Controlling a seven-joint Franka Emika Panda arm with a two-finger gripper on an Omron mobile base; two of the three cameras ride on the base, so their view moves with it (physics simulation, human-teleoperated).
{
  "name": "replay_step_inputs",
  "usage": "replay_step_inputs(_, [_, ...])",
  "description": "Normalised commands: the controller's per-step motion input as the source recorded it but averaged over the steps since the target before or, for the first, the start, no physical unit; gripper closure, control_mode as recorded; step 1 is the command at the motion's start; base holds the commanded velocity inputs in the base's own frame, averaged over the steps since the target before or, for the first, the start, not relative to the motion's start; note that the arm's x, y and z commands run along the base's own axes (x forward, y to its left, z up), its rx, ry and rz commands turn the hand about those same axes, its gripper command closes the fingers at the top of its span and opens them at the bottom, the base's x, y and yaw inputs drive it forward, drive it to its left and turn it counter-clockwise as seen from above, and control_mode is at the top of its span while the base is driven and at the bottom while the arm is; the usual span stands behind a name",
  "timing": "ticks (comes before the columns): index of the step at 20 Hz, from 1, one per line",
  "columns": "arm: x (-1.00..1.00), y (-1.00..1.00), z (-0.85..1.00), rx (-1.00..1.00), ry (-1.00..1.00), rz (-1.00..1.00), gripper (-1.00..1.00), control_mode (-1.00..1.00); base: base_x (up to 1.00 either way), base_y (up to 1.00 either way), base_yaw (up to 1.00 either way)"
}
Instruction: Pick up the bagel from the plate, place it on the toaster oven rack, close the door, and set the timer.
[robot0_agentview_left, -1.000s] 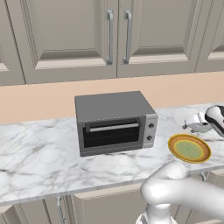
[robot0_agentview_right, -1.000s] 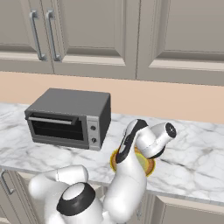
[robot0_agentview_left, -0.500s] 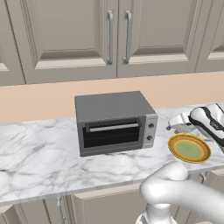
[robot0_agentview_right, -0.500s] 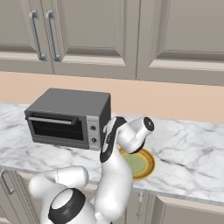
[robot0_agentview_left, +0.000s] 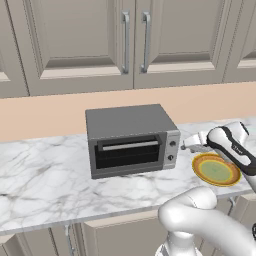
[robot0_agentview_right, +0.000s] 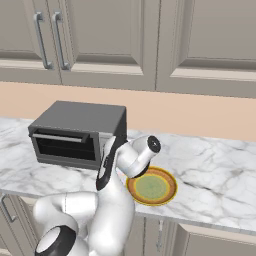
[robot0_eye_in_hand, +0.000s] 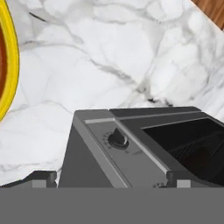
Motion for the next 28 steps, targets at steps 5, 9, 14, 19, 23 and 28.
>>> replay_step_inputs(5, [-0.32, 0.08, 0.20, 0.00, -0.04, 0.02, -1.00, -1.00, 0.00, 0.00, 0.00])
replay_step_inputs(9, [-0.07, 0.22, 0.11, 0.00, 0.04, 0.04, -1.00, -1.00, 0.00, 0.00, 0.00])
replay_step_inputs(14, [0.26, 0.23, 0.23, 0.00, 0.06, 0.02, -1.00, -1.00, 0.00, 0.00, 0.00])
replay_step_inputs(19, [0.39, 0.01, 0.26, 0.01, 0.01, 0.00, -1.00, -1.00, 0.00, 0.00, 0.00])
replay_step_inputs(23, [0.37, 0.00, 0.04, 0.00, 0.00, 0.00, -1.00, -1.00, 0.00, 0.00, 0.00])
replay_step_inputs(28, [0.29, 0.00, -0.03, 0.00, 0.00, 0.00, -1.00, -1.00, 0.00, 0.00, 0.00])
